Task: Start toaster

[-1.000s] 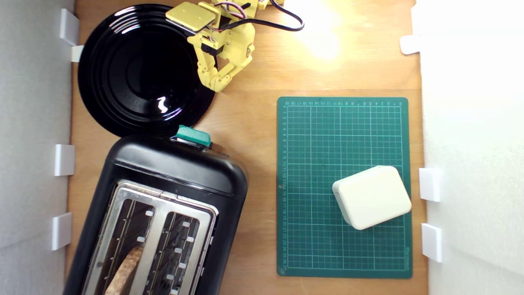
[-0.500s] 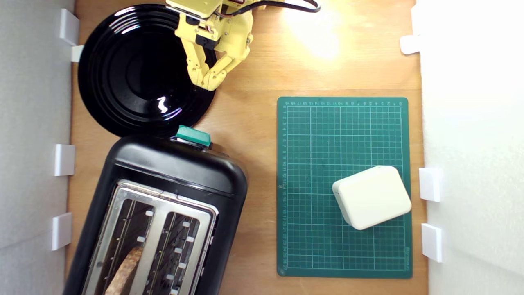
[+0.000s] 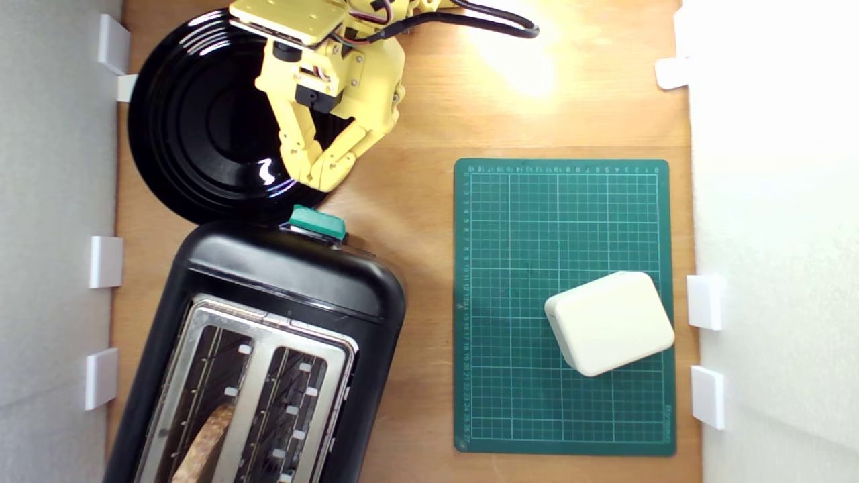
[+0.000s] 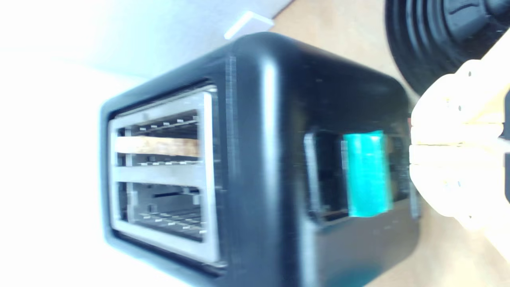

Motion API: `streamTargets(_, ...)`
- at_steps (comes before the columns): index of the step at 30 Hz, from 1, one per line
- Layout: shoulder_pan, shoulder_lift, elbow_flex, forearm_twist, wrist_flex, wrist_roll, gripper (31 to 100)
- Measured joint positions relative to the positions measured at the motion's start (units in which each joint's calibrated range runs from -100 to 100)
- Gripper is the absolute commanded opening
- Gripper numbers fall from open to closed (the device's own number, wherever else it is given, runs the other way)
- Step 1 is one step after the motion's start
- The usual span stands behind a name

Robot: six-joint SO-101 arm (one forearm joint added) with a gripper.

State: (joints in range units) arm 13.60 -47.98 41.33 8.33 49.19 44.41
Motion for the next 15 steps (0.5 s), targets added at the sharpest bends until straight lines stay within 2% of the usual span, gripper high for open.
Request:
streamTargets(7, -0.9, 5.3, -7.0, 0.0, -0.3, 0.0, 31.4)
streamTargets(15, -1.3, 5.6, -7.8, 0.0, -0.9, 0.0, 31.4)
